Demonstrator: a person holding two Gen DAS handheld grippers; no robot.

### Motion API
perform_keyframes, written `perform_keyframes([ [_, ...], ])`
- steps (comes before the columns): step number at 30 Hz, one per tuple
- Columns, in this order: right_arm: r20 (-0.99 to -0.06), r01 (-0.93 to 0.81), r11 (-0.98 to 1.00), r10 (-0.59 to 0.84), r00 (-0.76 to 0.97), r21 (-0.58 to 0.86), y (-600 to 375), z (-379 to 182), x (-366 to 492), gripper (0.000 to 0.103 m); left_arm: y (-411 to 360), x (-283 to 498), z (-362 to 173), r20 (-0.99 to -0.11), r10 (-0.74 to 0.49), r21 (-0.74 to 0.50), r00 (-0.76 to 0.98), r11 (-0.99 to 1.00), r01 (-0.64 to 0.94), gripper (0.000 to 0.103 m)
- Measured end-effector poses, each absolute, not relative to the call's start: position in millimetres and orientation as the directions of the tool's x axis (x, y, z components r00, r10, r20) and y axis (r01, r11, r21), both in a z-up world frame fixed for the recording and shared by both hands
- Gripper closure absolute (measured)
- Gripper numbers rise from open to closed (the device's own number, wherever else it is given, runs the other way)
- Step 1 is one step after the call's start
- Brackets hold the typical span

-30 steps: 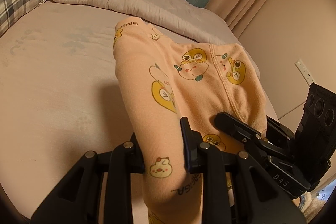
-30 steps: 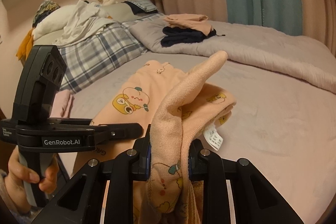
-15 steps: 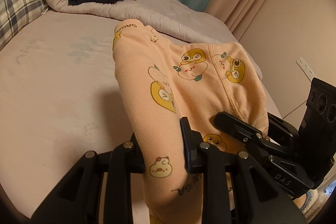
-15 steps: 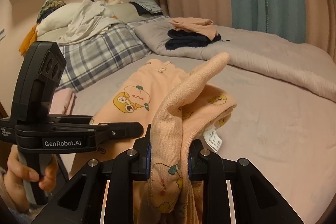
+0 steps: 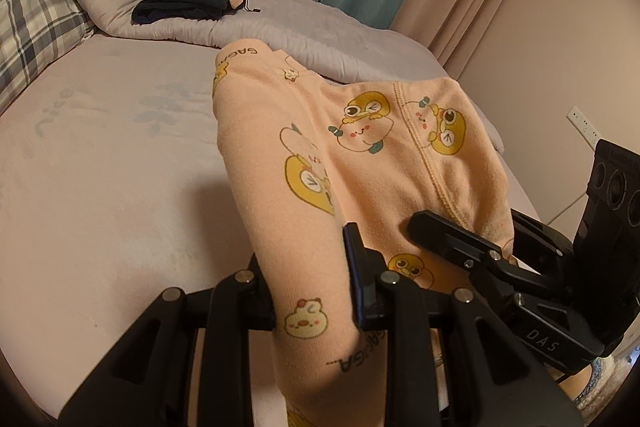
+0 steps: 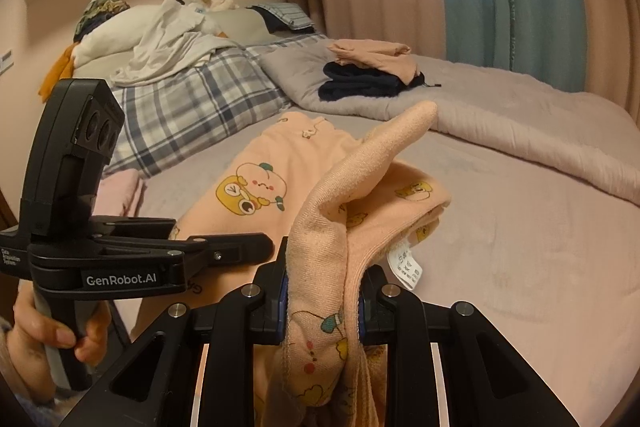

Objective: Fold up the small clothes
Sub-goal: 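Hold the lifted shirt edge up with the right gripper while the left gripper pins the shirt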

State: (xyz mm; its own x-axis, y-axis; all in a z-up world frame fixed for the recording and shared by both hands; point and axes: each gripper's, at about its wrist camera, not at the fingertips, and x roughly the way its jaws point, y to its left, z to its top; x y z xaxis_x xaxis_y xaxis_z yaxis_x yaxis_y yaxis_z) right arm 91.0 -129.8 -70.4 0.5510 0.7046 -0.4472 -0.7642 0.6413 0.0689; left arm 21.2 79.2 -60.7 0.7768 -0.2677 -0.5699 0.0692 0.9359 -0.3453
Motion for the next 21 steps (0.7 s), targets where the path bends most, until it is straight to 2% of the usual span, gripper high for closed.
perform_keyframes([
  [21, -0.456, -0.768, 0.635, 0.707, 0.540, 0.075, -127.0, -69.0, 92.8, 0.077, 77.9, 26.0, -61.0, -0.584, -0.236, -0.330, 0.777, 0.943, 0.040, 0.077],
])
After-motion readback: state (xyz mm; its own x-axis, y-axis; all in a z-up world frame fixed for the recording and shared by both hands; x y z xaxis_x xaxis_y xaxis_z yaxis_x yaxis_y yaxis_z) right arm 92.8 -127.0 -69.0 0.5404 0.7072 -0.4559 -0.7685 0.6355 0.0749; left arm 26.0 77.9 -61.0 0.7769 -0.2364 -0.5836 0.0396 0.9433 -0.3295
